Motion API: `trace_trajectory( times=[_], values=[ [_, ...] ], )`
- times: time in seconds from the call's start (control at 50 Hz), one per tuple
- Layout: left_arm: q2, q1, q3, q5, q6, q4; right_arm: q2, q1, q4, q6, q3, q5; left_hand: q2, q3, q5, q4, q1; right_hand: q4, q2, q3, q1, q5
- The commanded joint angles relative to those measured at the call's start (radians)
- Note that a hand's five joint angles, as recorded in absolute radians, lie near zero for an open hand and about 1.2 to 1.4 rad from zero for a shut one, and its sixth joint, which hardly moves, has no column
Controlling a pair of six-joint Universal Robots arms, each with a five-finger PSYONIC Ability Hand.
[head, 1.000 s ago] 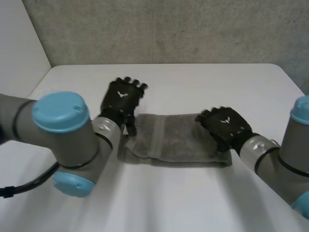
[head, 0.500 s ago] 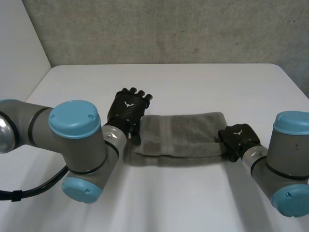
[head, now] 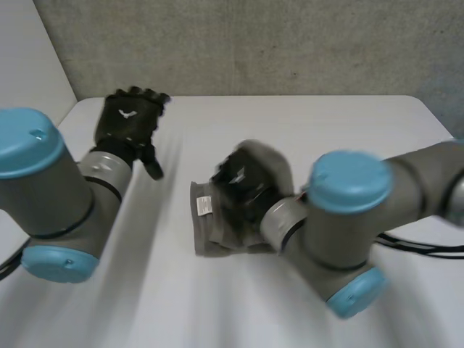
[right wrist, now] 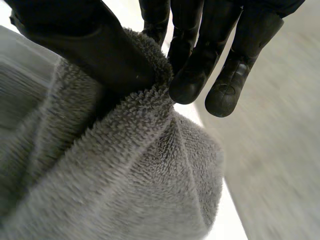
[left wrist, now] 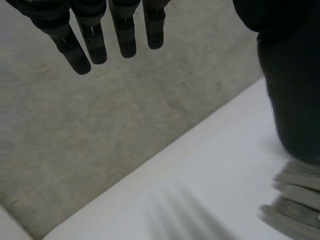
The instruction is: Fold the towel.
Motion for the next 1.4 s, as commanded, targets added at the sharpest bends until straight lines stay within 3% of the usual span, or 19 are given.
trace_trajectory(
  times=[0.02, 0.06, 0.1, 0.16, 0.2, 0.38, 0.62, 0.9, 1.02, 1.12, 1.22, 1.28, 1.4],
  values=[
    [0.025, 0.047, -0.007, 0.005, -0.074, -0.002, 0.088, 0.063, 0.003, -0.085, -0.001, -0.128, -0.078, -0.065, -0.214, -0.086, -0.08, 0.053, 0.156, 0.057, 0.117, 0.062],
    [0.025, 0.047, -0.009, 0.005, -0.078, -0.003, 0.088, 0.059, 0.003, -0.079, -0.001, -0.122, -0.078, -0.065, -0.214, -0.086, -0.08, 0.053, 0.156, 0.057, 0.117, 0.062],
    [0.023, 0.046, -0.018, 0.011, -0.077, -0.002, 0.074, 0.05, 0.0, -0.058, 0.011, -0.107, -0.078, -0.065, -0.214, -0.086, -0.08, -0.744, -0.64, -0.739, -0.68, -0.734],
    [0.022, 0.043, -0.021, 0.013, -0.077, -0.002, 0.057, 0.044, -0.007, -0.025, 0.019, -0.095, -0.078, -0.065, -0.214, -0.086, -0.08, -0.883, -0.779, -0.878, -0.819, -0.873],
    [0.014, 0.036, -0.021, 0.014, -0.077, 0.006, -0.02, 0.031, -0.01, 0.084, 0.037, -0.09, -0.078, -0.065, -0.214, -0.086, -0.08, -1.142, -1.039, -1.138, -1.079, -1.133],
    [-0.041, -0.009, 0.022, 0.013, -0.083, 0.017, -0.183, -0.142, 0.006, 0.473, 0.073, -0.073, -0.078, -0.065, -0.214, -0.086, -0.08, -1.169, -1.065, -1.165, -1.105, -1.159],
    [-0.213, -0.147, 0.103, 0.016, -0.112, 0.012, -0.147, -0.242, 0.096, 0.648, 0.08, -0.036, -0.078, -0.065, -0.214, -0.086, -0.08, -1.169, -1.065, -1.165, -1.105, -1.159],
    [-0.411, -0.169, 0.134, 0.013, -0.104, -0.012, 0.091, -0.231, 0.124, 0.619, 0.034, -0.032, -0.078, -0.065, -0.214, -0.086, -0.08, -1.169, -1.065, -1.165, -1.105, -1.159],
    [-0.413, -0.168, 0.134, 0.013, -0.104, -0.035, 0.094, -0.229, 0.139, 0.585, 0.025, -0.029, -0.078, -0.065, -0.214, -0.086, -0.08, -1.169, -1.065, -1.165, -1.105, -1.159],
    [-0.373, -0.169, 0.141, 0.013, -0.106, -0.06, 0.048, -0.234, 0.144, 0.579, 0.025, -0.009, -0.078, -0.065, -0.214, -0.086, -0.08, -1.169, -1.065, -1.165, -1.105, -1.159],
    [-0.247, -0.157, 0.138, 0.009, -0.107, -0.089, -0.132, -0.243, 0.131, 0.581, 0.047, 0.028, -0.078, -0.065, -0.214, -0.086, -0.08, -1.169, -1.065, -1.165, -1.105, -1.159],
    [-0.215, -0.157, 0.137, 0.008, -0.107, -0.095, -0.168, -0.253, 0.131, 0.581, 0.048, 0.042, -0.081, -0.068, -0.217, -0.089, -0.083, -1.169, -1.065, -1.165, -1.105, -1.159],
    [-0.054, -0.111, 0.129, 0.0, -0.107, -0.14, -0.309, -0.288, 0.135, 0.584, 0.05, 0.129, -0.081, -0.068, -0.217, -0.089, -0.083, -1.169, -1.065, -1.165, -1.105, -1.159]
  ],
)
